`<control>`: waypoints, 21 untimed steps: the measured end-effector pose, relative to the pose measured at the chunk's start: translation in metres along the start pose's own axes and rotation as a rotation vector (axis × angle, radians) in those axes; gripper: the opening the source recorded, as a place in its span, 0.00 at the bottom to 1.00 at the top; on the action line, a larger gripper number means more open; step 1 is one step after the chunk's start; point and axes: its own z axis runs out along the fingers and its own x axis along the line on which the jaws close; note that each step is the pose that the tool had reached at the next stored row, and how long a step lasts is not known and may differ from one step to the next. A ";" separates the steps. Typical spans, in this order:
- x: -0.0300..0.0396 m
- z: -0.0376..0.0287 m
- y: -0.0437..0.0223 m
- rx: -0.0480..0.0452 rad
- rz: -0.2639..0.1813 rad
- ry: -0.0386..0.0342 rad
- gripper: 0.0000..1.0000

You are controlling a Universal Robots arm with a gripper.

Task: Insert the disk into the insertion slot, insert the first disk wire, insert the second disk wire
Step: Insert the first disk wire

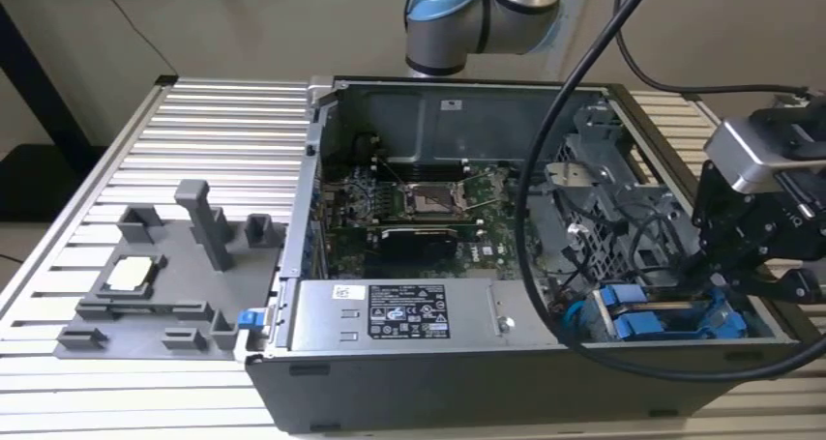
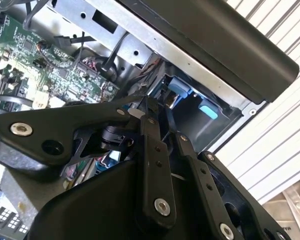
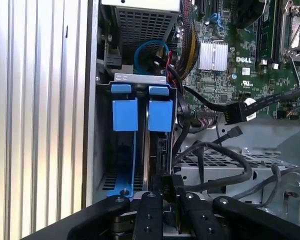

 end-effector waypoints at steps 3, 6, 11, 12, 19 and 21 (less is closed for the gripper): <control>0.0002 0.0016 -0.0001 0.0002 0.002 0.0000 0.19; 0.0003 0.0028 -0.0001 0.0004 0.004 0.0000 0.19; 0.0005 0.0042 0.0000 0.0009 0.009 -0.0002 0.19; 0.0005 0.0046 -0.0001 0.0011 0.011 -0.0003 0.19; 0.0000 0.0051 -0.0001 0.0033 0.019 -0.0006 0.19; -0.0005 0.0052 -0.0001 0.0036 0.022 -0.0007 0.19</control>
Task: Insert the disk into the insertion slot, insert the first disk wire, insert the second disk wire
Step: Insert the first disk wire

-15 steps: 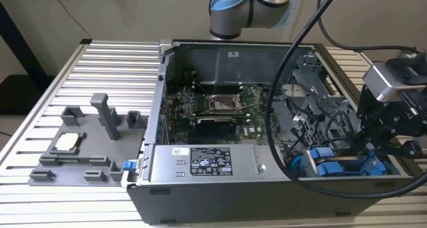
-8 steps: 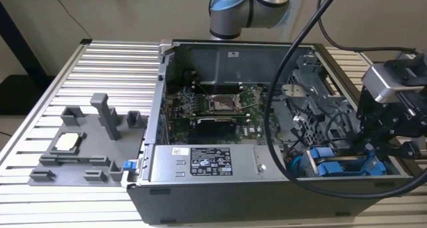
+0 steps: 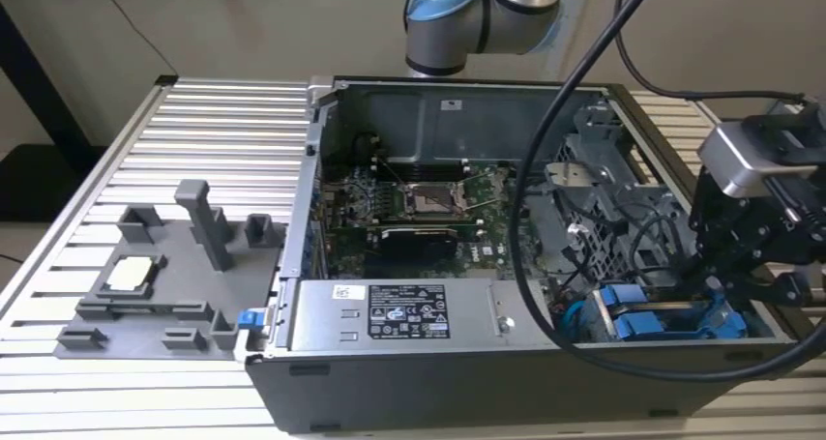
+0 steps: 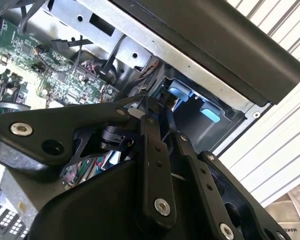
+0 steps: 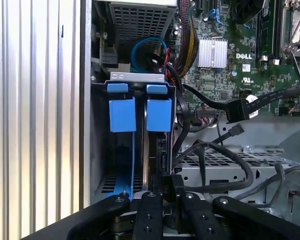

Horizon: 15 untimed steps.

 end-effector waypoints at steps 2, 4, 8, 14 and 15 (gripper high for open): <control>-0.0005 0.0001 0.0000 0.0005 0.004 -0.0001 0.19; -0.0010 0.0001 0.0000 0.0010 0.009 -0.0001 0.19; -0.0011 0.0007 0.0000 0.0024 0.022 -0.0003 0.19; -0.0007 0.0044 -0.0001 0.0047 0.044 -0.0005 0.19; -0.0006 0.0054 -0.0001 0.0050 0.047 -0.0005 0.19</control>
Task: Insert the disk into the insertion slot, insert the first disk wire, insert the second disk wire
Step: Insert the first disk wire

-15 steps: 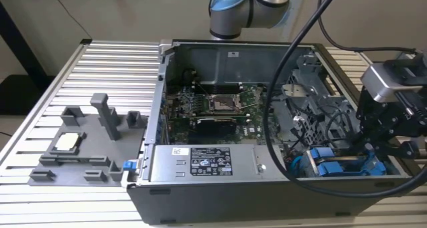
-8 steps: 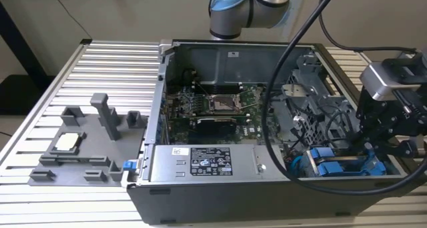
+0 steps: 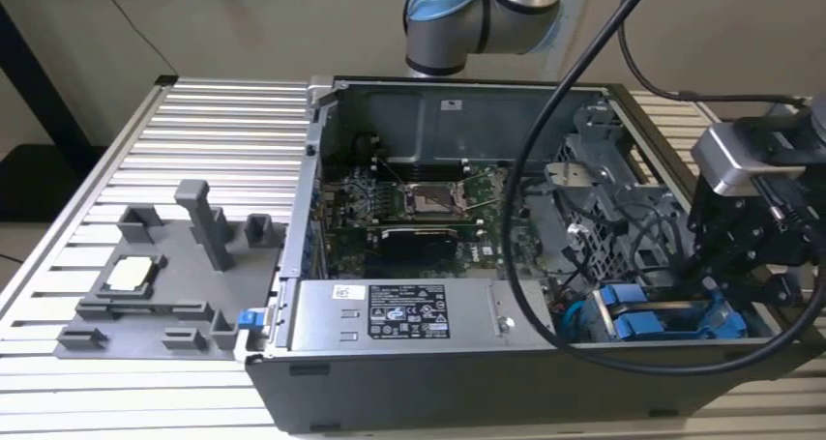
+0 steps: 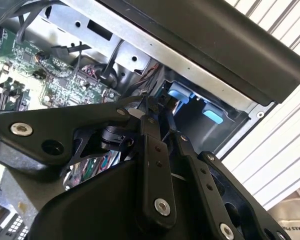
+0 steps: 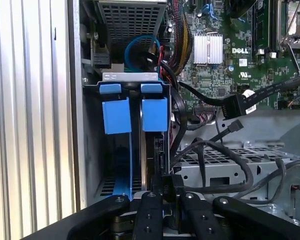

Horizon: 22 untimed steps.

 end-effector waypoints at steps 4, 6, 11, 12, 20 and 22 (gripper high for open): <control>0.0001 0.0013 0.0000 0.0003 0.002 0.0001 0.19; 0.0001 0.0015 0.0000 0.0002 0.002 -0.0002 0.19; 0.0002 0.0019 0.0000 0.0002 0.002 -0.0010 0.21; 0.0002 0.0018 0.0000 0.0002 0.002 -0.0008 0.21; -0.0019 -0.0183 0.0004 0.0002 0.002 -0.0002 0.27; -0.0029 -0.0275 0.0005 0.0002 0.002 -0.0003 0.27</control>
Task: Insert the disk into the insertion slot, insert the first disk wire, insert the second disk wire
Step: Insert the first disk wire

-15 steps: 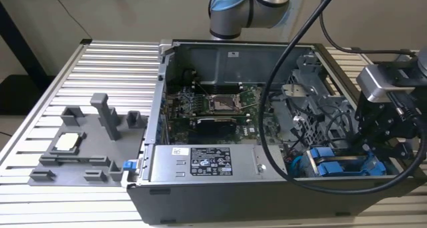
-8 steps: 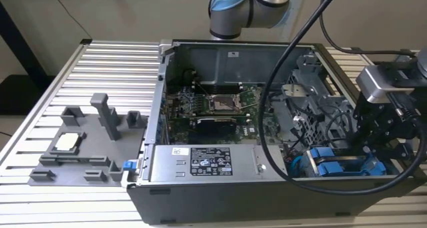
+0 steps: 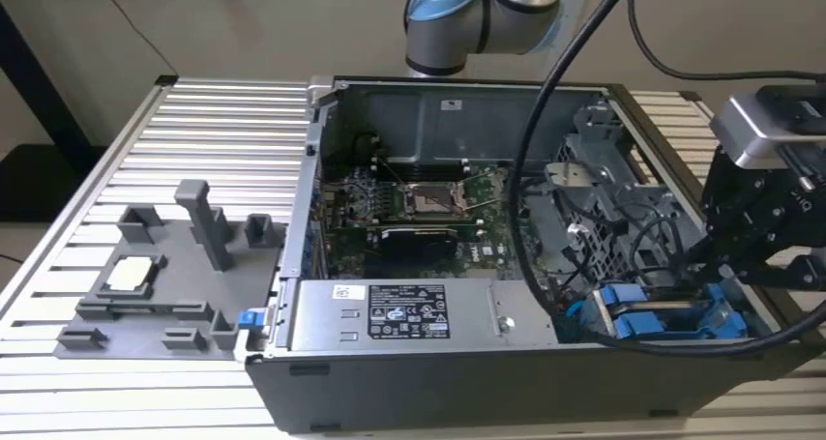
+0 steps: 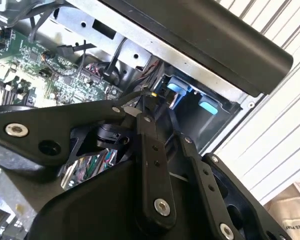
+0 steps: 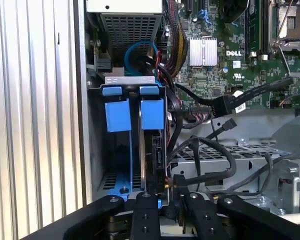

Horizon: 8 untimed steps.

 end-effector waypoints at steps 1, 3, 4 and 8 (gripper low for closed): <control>-0.0005 -0.0045 0.0001 0.0000 0.000 0.0002 0.27; -0.0014 -0.0134 0.0002 0.0000 0.000 -0.0001 0.27; -0.0019 -0.0178 0.0003 0.0000 0.000 0.0000 0.27; -0.0024 -0.0231 0.0004 0.0000 0.000 -0.0002 0.27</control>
